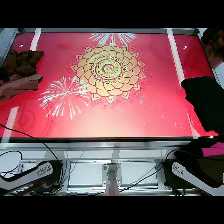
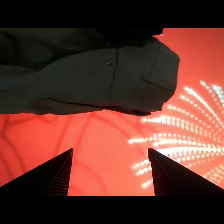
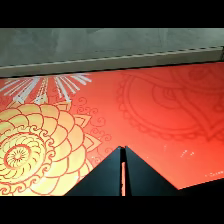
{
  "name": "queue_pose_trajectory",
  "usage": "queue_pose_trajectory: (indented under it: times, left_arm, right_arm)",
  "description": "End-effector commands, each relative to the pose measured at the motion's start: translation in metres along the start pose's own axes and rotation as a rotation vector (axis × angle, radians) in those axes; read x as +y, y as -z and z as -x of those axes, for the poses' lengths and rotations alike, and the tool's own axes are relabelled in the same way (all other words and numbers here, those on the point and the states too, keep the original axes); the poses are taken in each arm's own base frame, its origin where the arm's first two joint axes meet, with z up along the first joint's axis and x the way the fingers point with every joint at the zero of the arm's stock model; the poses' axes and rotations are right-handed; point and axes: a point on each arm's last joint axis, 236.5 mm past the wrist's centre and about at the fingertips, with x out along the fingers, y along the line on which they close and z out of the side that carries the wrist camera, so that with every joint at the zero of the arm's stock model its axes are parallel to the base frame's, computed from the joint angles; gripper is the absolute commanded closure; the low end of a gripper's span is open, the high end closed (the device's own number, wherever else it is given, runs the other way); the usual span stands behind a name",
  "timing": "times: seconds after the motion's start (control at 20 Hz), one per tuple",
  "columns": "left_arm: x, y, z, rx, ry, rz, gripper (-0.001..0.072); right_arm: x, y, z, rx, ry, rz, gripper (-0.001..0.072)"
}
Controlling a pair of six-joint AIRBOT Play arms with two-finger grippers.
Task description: Fold the clothes and pants, and hang the long-sleeved shirts on hangers.
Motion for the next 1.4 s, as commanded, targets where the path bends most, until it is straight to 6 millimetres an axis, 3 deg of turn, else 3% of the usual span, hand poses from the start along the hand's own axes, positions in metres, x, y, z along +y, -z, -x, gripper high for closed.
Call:
queue_pose_trajectory:
  times: [0.0, 0.05, 0.15, 0.4, 0.8, 1.1, 1.15, 1.3, 1.35]
  left_arm:
    - [0.034, 0.013, -0.024, 0.044, -0.056, 0.161, 0.0167]
    - [0.047, 0.02, -0.031, 0.062, -0.073, 0.222, 0.0135]
    - [0.068, 0.028, -0.045, 0.073, -0.091, 0.335, -0.0005]
    - [0.069, 0.015, -0.089, -0.006, 0.072, 0.634, -0.0007]
    - [0.077, 0.029, -0.159, -0.024, 0.082, 0.75, -0.0009]
    - [0.085, 0.03, -0.193, -0.082, 0.075, 0.825, 0.0009]
    - [0.086, 0.03, -0.195, -0.087, 0.071, 0.826, 0.0108]
    - [0.086, 0.03, -0.195, -0.09, 0.07, 0.819, 0.0642]
    - [0.082, 0.03, -0.193, -0.078, 0.078, 0.81, 0.069]
  right_arm:
    - [0.001, 0.0, 0.0, 0.0, -0.001, 0.001, 0.0695]
    - [0.001, 0.0, 0.0, 0.0, -0.001, 0.001, 0.0695]
    - [0.001, 0.0, 0.0, 0.0, -0.001, 0.001, 0.0695]
    - [0.001, 0.0, 0.0, 0.0, -0.001, 0.001, 0.0695]
    - [0.001, 0.0, 0.0, 0.0, -0.001, 0.001, 0.0695]
    - [0.001, 0.0, 0.0, 0.0, -0.001, 0.001, 0.0695]
    - [0.001, 0.0, 0.0, 0.0, -0.001, 0.001, 0.0695]
    - [0.001, 0.0, 0.0, 0.0, -0.001, 0.001, 0.0695]
    - [0.001, 0.0, 0.0, 0.0, -0.001, 0.001, 0.0695]
